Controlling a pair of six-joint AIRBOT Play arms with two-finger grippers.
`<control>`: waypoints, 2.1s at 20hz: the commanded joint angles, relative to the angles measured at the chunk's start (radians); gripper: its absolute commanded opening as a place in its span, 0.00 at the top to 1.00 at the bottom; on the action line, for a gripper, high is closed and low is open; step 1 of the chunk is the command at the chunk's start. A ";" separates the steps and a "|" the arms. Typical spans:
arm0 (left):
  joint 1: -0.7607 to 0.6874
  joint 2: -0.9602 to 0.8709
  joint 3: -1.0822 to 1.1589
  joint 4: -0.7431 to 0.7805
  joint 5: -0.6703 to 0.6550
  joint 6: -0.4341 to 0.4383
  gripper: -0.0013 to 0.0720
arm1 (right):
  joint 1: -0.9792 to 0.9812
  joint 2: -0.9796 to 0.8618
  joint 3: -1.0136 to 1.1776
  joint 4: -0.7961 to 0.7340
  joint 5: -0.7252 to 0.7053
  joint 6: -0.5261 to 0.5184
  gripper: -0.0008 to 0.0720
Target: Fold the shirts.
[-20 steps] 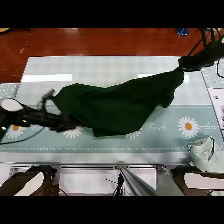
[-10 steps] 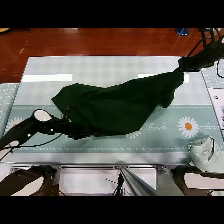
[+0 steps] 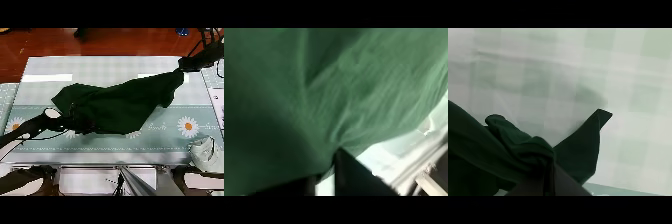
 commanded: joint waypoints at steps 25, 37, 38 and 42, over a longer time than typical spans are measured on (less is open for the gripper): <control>0.739 0.660 1.167 -0.032 -0.546 -0.129 0.96 | 0.000 0.803 0.013 -0.136 -0.509 0.107 0.96; 0.747 0.676 1.151 -0.031 -0.880 -0.361 0.96 | 0.001 0.783 0.114 -0.303 0.043 0.016 0.96; 0.747 0.676 1.101 -0.031 -0.889 -0.357 0.96 | 0.001 0.738 0.114 -0.291 0.079 0.009 0.96; 0.747 0.679 0.838 0.019 -0.891 -0.291 0.96 | 0.001 0.534 0.113 -0.224 0.123 -0.005 0.96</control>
